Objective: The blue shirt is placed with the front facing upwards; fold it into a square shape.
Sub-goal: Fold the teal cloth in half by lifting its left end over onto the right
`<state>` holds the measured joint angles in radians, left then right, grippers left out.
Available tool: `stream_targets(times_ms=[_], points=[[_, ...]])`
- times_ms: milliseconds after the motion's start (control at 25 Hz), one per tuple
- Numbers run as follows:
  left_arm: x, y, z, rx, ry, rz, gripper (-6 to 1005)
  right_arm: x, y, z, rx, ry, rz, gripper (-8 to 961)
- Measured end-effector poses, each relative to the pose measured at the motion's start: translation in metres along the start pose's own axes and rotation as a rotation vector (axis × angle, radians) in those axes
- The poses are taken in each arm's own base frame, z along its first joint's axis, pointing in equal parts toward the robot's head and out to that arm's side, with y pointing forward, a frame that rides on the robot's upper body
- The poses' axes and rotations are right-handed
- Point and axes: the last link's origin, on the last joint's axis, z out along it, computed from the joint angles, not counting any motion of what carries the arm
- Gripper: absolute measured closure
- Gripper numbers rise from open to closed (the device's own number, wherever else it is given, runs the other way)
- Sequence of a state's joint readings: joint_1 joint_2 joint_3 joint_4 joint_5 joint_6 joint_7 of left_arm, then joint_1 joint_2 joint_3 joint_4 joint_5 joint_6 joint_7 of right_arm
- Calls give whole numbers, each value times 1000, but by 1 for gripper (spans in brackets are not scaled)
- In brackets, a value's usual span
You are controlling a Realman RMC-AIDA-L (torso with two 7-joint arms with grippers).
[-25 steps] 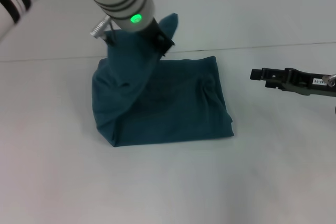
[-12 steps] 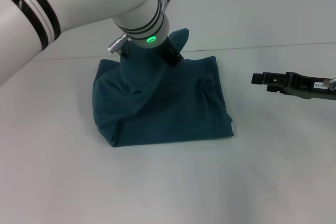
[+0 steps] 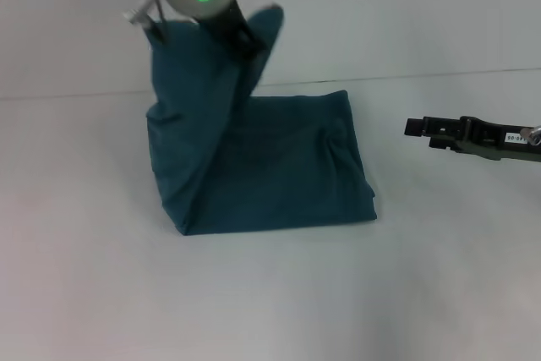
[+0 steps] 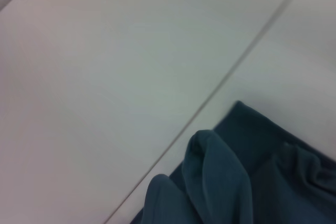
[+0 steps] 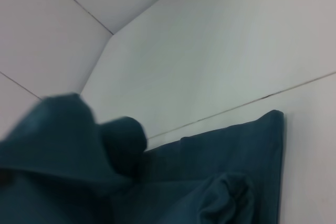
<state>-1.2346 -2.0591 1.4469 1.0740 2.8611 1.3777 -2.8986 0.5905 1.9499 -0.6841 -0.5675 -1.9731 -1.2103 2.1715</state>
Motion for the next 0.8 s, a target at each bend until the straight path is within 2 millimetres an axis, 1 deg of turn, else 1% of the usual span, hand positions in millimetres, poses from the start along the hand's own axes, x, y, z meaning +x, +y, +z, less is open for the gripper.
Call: stream_targets(times_ms=[80, 240, 680, 760, 800], points=[[1, -18, -11, -28, 4, -104, 863, 0, 0, 0, 0, 0, -1, 168], [-1, -32, -16, -57, -7, -209, 862, 0, 0, 0, 1, -1, -2, 168], [-6, -33, -13, -71, -8, -225, 864, -1, -1, 0, 8, -6, -3, 168], [-6, -30, -9, -70, -3, -220, 864, 0, -1, 1, 7, -6, -2, 168], [-6, -27, -3, -67, 0, -213, 864, 0, -1, 1, 7, -6, -1, 168]])
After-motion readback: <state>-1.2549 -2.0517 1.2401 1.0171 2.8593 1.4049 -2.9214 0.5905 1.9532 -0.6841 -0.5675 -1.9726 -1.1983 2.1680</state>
